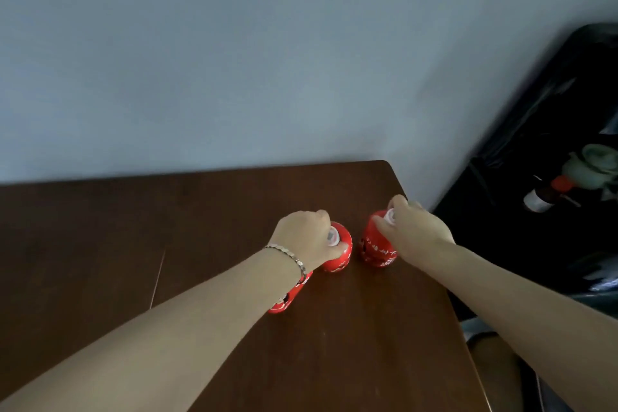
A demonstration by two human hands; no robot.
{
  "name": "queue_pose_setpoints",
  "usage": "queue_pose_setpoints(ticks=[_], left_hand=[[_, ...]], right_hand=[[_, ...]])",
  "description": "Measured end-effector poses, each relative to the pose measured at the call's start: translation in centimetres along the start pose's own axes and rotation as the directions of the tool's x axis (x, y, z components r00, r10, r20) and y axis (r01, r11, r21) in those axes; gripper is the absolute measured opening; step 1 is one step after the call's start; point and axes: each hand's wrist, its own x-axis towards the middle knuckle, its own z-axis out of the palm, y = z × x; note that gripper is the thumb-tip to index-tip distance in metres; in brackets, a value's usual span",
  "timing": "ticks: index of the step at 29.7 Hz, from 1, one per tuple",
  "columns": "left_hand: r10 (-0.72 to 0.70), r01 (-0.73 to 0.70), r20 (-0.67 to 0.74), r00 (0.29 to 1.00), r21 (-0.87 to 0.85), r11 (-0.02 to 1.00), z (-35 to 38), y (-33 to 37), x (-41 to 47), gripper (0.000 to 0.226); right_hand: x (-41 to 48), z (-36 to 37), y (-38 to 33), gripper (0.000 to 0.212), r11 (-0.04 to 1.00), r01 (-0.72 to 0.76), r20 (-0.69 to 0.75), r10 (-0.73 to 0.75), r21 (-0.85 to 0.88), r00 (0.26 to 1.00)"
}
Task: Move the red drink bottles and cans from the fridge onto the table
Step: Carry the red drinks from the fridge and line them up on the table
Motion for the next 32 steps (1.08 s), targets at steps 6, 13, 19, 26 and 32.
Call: queue_pose_setpoints(ticks=[6, 13, 19, 26, 32], left_hand=[[-0.034, 0.046, 0.087, 0.996, -0.146, 0.988, 0.5, 0.7, 4.8, 0.042], [-0.039, -0.004, -0.106, 0.994, -0.382, 0.924, 2.4, -0.7, 2.4, 0.071], [-0.203, 0.093, -0.180, 0.962, -0.484, 0.870, 3.8, -3.0, -2.4, 0.074], [-0.379, 0.344, 0.137, 0.915, -0.755, 0.558, 6.4, -4.8, -5.4, 0.064], [-0.403, 0.281, 0.009, 0.915, -0.730, 0.623, 6.1, -3.9, -3.1, 0.058]], right_hand=[[3.4, 1.2, 0.2, 0.033, 0.989, 0.003, -0.102, 0.012, 0.149, 0.995], [0.9, 1.6, -0.4, 0.070, 0.970, 0.236, -0.318, -0.242, -0.059, 0.916], [1.9, 0.6, -3.5, 0.072, 0.897, 0.426, 0.073, -0.420, -0.117, 0.905], [3.0, 0.5, -4.3, 0.063, 0.879, 0.399, 0.172, -0.364, -0.262, 0.915], [3.2, 0.4, -3.9, 0.063, 0.869, 0.429, 0.197, -0.389, -0.247, 0.900]])
